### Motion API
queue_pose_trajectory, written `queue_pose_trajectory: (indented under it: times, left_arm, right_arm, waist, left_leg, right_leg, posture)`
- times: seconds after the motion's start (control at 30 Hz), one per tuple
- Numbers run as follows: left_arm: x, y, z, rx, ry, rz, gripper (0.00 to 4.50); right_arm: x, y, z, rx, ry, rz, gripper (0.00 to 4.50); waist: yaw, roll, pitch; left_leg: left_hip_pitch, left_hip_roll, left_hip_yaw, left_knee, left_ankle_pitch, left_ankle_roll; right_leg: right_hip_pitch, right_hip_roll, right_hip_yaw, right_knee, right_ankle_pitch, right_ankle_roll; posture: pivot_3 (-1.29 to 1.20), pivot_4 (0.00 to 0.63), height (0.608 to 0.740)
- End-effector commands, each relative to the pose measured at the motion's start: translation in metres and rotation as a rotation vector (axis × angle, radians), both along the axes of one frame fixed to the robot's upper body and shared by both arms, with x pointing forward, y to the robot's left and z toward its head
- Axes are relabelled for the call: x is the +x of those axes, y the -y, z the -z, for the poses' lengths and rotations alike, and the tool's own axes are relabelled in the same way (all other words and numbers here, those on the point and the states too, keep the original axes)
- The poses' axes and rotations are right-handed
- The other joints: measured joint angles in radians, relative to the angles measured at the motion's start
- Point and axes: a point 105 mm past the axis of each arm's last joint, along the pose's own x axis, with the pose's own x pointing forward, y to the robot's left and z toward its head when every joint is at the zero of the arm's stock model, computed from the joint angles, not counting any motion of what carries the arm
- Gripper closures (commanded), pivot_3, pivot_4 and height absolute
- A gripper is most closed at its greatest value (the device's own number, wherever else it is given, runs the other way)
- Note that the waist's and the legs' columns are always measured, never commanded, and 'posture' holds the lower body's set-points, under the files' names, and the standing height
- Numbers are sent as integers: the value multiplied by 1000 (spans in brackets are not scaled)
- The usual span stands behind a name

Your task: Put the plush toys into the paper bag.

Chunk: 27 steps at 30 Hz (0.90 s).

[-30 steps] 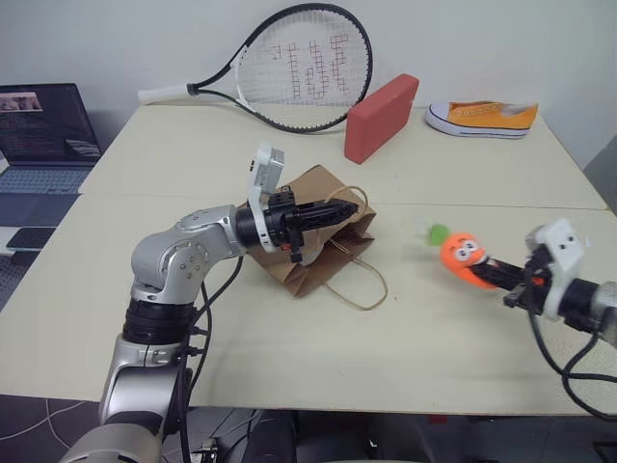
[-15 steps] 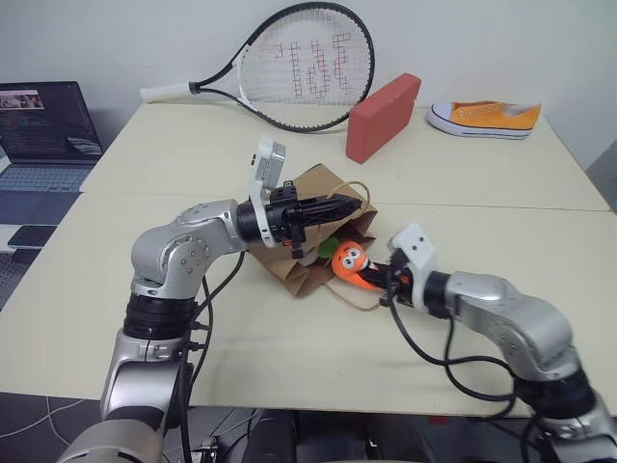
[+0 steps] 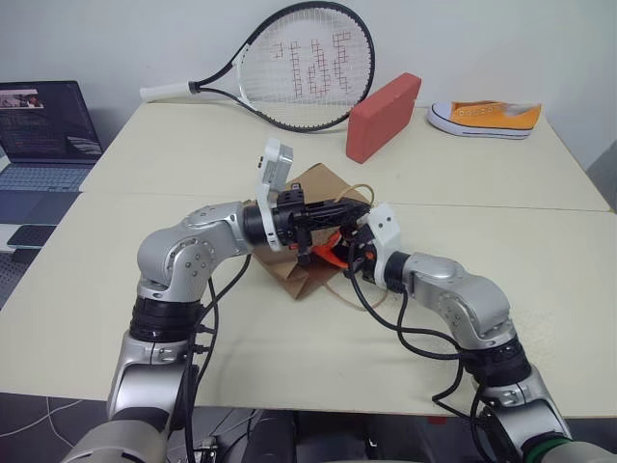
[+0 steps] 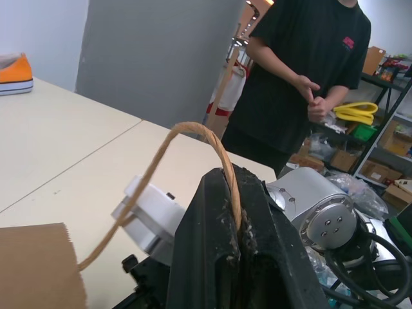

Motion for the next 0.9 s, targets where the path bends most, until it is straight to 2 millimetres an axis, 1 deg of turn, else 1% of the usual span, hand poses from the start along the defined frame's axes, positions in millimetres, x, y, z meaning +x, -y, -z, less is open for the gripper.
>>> queue_pose_trajectory:
  times: [0.03, 0.13, 0.17, 0.23, 0.27, 0.3, 0.4, 0.47, 0.5, 0.7, 0.9]
  left_arm:
    - [-7, 4, -7, -10, 29, 32, 4500]
    - [-7, 4, -7, -11, 26, 31, 4500]
    - [-7, 4, -7, -11, 25, 29, 4500]
    - [-7, 3, -6, -10, 23, 27, 4500]
    - [-7, 3, -6, -9, 21, 24, 4500]
    - [-6, 2, -5, -8, 19, 20, 4500]
    - [-5, 0, -5, -6, 16, 9, 4500]
    - [-3, -1, -4, -4, 16, 0, 4500]
    - [-2, -2, -4, -3, 15, -7, 4500]
    - [2, -2, -2, -1, 15, -25, 4500]
    - [4, -3, -1, 1, 17, -40, 4500]
  right_arm:
    - [7, -4, -11, 44, 44, 28, 4482]
    - [8, -10, -7, 69, 31, 40, 3618]
    - [7, -11, -6, 77, 28, 45, 3212]
    - [7, -11, -5, 88, 29, 56, 2589]
    - [7, -11, -4, 92, 30, 60, 2222]
    - [6, -10, -4, 94, 31, 64, 1974]
    - [2, -8, -6, 94, 38, 65, 841]
    - [-1, -5, -8, 86, 48, 62, 193]
    - [-3, -3, -9, 80, 53, 60, 35]
    - [-10, 9, -17, 55, 63, 46, 35]
    - [-26, 29, -27, 13, 66, -5, 35]
  waist:
    - [0, 0, 0]
    - [-1, 0, 0]
    - [-1, 0, 0]
    - [-1, 0, 0]
    - [-1, 0, 0]
    - [-1, 0, 0]
    - [0, 0, 0]
    - [0, 0, 0]
    - [0, 0, 0]
    - [0, 0, 0]
    - [0, 0, 0]
  left_leg:
    - [0, 0, 0, 0, 0, 0]
    - [0, 0, 0, 0, 0, 0]
    - [0, 0, 0, 0, 0, 0]
    - [0, 0, 0, 0, 0, 0]
    - [0, 0, 0, 0, 0, 0]
    - [0, 0, 0, 0, 0, 0]
    - [0, 0, 0, 0, 0, 0]
    - [0, 0, 0, 0, 0, 0]
    - [0, 0, 0, 0, 0, 0]
    - [0, 0, 0, 0, 0, 0]
    - [0, 0, 0, 0, 0, 0]
  right_leg:
    - [0, 0, 0, 0, 0, 0]
    - [0, 0, 0, 0, 0, 0]
    - [0, 0, 0, 0, 0, 0]
    - [0, 0, 0, 0, 0, 0]
    - [0, 0, 0, 0, 0, 0]
    - [0, 0, 0, 0, 0, 0]
    - [0, 0, 0, 0, 0, 0]
    - [0, 0, 0, 0, 0, 0]
    - [0, 0, 0, 0, 0, 0]
    - [0, 0, 0, 0, 0, 0]
    - [0, 0, 0, 0, 0, 0]
  posture:
    - [0, 150, 740]
    - [0, 150, 740]
    - [0, 150, 740]
    - [0, 150, 740]
    - [0, 150, 740]
    - [0, 150, 740]
    - [0, 150, 740]
    - [0, 150, 740]
    - [0, 150, 740]
    - [0, 150, 740]
    - [0, 150, 740]
